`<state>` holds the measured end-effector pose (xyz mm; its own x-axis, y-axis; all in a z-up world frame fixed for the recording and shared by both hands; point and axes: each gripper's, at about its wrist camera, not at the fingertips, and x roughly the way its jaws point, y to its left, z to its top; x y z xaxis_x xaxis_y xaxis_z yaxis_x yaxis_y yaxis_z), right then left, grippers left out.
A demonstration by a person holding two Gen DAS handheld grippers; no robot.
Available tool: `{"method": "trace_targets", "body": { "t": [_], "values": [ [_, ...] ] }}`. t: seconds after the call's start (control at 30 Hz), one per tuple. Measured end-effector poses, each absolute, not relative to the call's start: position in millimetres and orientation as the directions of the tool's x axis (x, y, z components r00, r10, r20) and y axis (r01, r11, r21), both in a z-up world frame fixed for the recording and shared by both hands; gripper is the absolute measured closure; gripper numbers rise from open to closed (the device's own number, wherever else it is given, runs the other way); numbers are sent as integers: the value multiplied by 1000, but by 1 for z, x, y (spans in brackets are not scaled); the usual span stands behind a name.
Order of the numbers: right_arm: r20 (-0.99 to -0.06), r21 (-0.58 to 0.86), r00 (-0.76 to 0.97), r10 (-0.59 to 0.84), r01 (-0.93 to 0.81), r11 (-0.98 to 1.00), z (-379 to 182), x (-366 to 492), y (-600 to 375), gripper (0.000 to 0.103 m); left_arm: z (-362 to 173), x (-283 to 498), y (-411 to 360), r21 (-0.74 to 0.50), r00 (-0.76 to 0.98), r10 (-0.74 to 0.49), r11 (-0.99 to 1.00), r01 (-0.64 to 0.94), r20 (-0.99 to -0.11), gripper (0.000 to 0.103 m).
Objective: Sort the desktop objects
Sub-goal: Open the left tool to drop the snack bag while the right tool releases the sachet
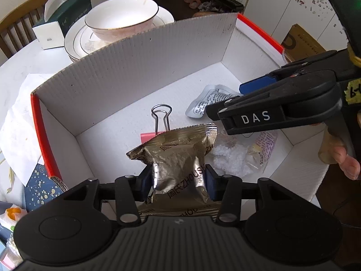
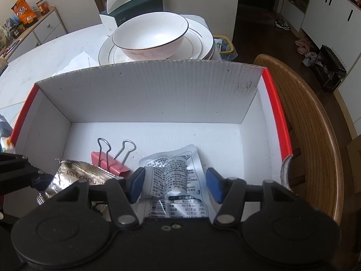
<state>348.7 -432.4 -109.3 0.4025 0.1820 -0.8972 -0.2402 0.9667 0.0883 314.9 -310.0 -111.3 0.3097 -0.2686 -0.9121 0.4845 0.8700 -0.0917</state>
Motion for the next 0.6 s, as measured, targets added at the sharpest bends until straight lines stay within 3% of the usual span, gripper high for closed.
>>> {"method": "trace_targets", "body": {
  "t": [0.13,0.27,0.6],
  "values": [
    [-893,88,411,181,-236,968,-106,347,-434,44,-102,309,-309,-104,346,-300,868,486,-889,40],
    [-884,98,426,193,-236,967,-100,343,-436,40,-95,305,-302,-111,377,-310,878,467,-873,33],
    [-840,178,461,287,-266,947,-67,321,-439,33,-69,287,-272,-164,456,-344,907,388,-821,33]
  ]
}}
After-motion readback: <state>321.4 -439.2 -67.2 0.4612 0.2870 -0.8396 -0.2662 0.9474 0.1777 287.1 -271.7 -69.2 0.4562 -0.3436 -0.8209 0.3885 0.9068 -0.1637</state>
